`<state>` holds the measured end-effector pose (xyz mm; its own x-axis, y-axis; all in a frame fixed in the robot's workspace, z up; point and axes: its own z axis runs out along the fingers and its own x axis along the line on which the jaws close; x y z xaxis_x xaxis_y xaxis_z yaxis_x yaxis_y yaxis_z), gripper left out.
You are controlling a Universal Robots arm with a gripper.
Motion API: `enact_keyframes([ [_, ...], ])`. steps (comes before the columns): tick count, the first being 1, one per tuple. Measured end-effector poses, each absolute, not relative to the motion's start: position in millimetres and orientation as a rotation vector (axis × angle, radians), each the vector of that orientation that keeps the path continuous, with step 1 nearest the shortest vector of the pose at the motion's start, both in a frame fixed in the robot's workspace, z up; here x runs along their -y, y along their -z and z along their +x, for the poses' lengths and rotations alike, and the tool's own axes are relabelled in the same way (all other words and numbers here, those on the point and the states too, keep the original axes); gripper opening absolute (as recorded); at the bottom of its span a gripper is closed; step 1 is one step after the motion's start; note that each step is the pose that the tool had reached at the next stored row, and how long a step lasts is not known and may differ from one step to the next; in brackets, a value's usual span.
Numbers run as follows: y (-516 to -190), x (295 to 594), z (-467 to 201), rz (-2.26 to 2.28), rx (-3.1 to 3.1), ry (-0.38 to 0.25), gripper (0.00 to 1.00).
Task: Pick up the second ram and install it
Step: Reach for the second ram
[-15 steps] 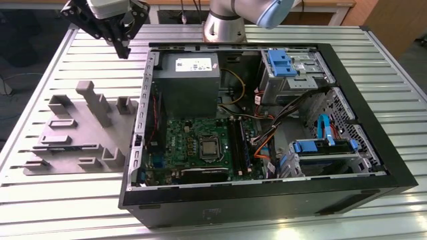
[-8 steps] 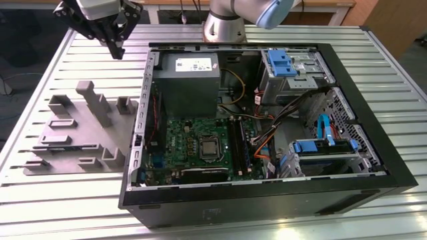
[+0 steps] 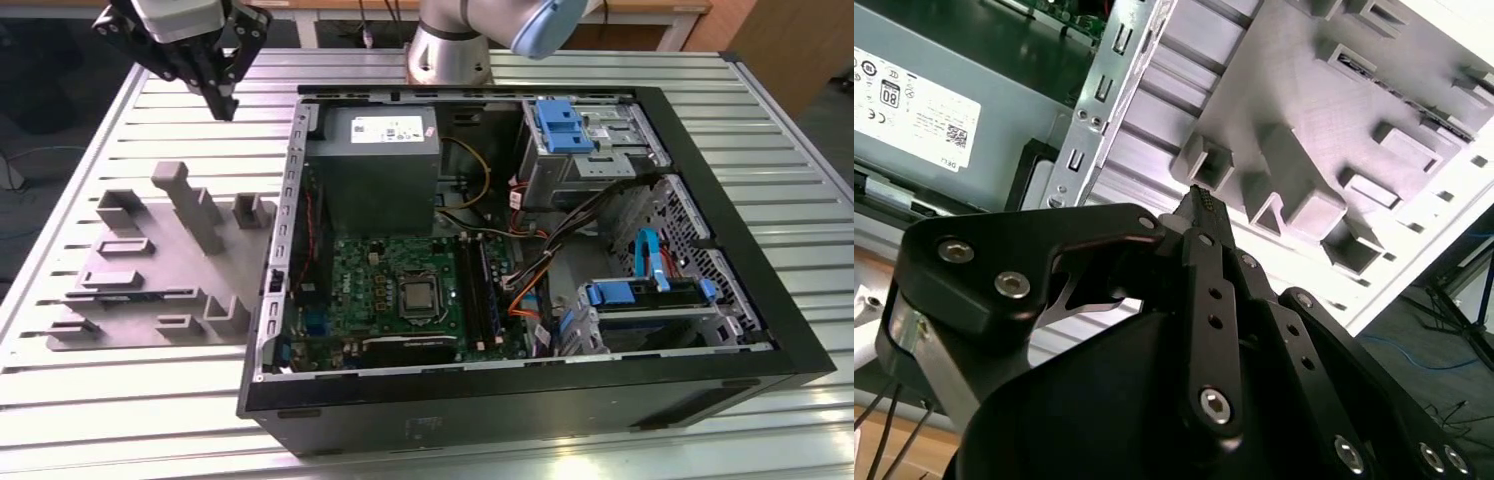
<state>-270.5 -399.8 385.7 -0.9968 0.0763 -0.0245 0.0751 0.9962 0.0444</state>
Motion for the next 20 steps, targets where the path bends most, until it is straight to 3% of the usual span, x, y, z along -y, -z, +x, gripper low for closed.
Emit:
enact_keyframes([
  [20, -377.2, 406.9, -302.8, 0.118, -3.112, -0.068, 0.11],
])
